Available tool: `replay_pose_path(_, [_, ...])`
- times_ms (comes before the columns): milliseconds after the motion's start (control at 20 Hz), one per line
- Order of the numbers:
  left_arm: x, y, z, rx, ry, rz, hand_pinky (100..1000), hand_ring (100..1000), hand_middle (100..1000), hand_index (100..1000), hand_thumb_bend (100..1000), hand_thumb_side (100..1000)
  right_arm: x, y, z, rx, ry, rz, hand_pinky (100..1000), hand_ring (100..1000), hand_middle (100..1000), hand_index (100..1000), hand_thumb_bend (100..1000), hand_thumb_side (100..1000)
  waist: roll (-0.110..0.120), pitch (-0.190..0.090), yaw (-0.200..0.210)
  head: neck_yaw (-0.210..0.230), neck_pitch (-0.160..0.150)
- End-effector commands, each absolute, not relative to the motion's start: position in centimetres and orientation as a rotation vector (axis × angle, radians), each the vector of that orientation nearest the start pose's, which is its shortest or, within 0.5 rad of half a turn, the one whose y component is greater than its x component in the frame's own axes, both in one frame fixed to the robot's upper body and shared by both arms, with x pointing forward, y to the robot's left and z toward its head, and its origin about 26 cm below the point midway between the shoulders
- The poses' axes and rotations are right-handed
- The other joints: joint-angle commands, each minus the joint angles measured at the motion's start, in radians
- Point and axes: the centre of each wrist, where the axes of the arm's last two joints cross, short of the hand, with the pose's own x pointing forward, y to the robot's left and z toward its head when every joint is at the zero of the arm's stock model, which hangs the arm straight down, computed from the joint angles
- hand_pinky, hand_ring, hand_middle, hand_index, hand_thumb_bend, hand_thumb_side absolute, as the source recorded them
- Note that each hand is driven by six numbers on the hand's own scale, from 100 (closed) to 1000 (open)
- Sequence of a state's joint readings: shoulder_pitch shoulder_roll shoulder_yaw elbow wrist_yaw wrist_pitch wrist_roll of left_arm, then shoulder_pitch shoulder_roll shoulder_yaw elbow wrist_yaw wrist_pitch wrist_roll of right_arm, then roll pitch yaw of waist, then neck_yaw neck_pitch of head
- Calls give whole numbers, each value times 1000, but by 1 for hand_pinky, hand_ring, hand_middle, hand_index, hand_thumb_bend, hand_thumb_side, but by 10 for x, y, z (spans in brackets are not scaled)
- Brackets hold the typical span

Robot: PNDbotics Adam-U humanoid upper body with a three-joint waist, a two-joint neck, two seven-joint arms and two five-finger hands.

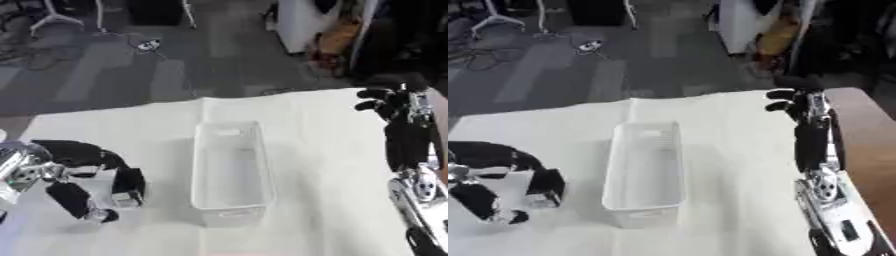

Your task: Pick up objects on the table and place them in the box.

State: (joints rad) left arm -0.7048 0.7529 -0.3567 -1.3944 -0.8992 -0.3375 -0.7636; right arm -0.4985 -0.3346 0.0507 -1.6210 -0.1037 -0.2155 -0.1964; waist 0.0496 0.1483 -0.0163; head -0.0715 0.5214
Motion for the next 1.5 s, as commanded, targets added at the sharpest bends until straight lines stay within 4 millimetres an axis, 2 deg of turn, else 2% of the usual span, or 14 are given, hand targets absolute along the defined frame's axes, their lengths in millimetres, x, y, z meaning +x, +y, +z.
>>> replay_pose_path(50, [404, 313, 231, 859, -752, -2331, 1000, 886, 969, 1000, 294, 651, 373, -256, 182, -114, -2339, 148, 545, 623, 657, 711, 202, 1000, -2, -15, 0, 1, -13])
replay_pose_path(450, [409, 315, 224, 845, -709, -2351, 1000, 888, 970, 1000, 292, 662, 373, -255, 182, -111, -2339, 149, 545, 623, 657, 711, 203, 1000, -1, -12, -3, 8, -11])
replay_pose_path(700, [414, 313, 224, 846, -697, -2365, 1000, 886, 968, 1000, 335, 672, 373, -255, 182, -109, -2340, 149, 546, 623, 658, 711, 203, 1000, 1, -9, -7, 10, -13])
replay_pose_path(800, [417, 310, 226, 851, -706, -2364, 1000, 884, 966, 1000, 381, 696, 373, -254, 183, -106, -2342, 150, 546, 623, 658, 711, 203, 1000, 2, -7, -10, 10, -14])
replay_pose_path(850, [418, 309, 226, 853, -710, -2361, 1000, 886, 968, 1000, 347, 676, 373, -254, 183, -106, -2342, 150, 546, 623, 658, 711, 202, 1000, 2, -6, -11, 10, -14])
replay_pose_path(900, [418, 309, 226, 854, -710, -2361, 1000, 881, 964, 1000, 396, 713, 373, -254, 183, -106, -2342, 150, 546, 623, 658, 711, 203, 1000, 3, -6, -12, 11, -14])
replay_pose_path(950, [420, 306, 228, 860, -723, -2353, 1000, 884, 966, 1000, 379, 695, 373, -254, 183, -105, -2343, 150, 546, 623, 658, 711, 203, 1000, 4, -4, -14, 12, -15])
replay_pose_path(1100, [423, 302, 231, 875, -755, -2334, 1000, 872, 952, 1000, 449, 762, 373, -253, 184, -103, -2344, 150, 546, 623, 658, 712, 202, 1000, 6, -1, -19, 14, -16])
replay_pose_path(1500, [432, 305, 222, 875, -691, -2329, 1000, 860, 939, 1000, 436, 726, 373, -252, 186, -99, -2350, 152, 546, 623, 659, 712, 201, 1000, 14, 6, -34, 21, -15])
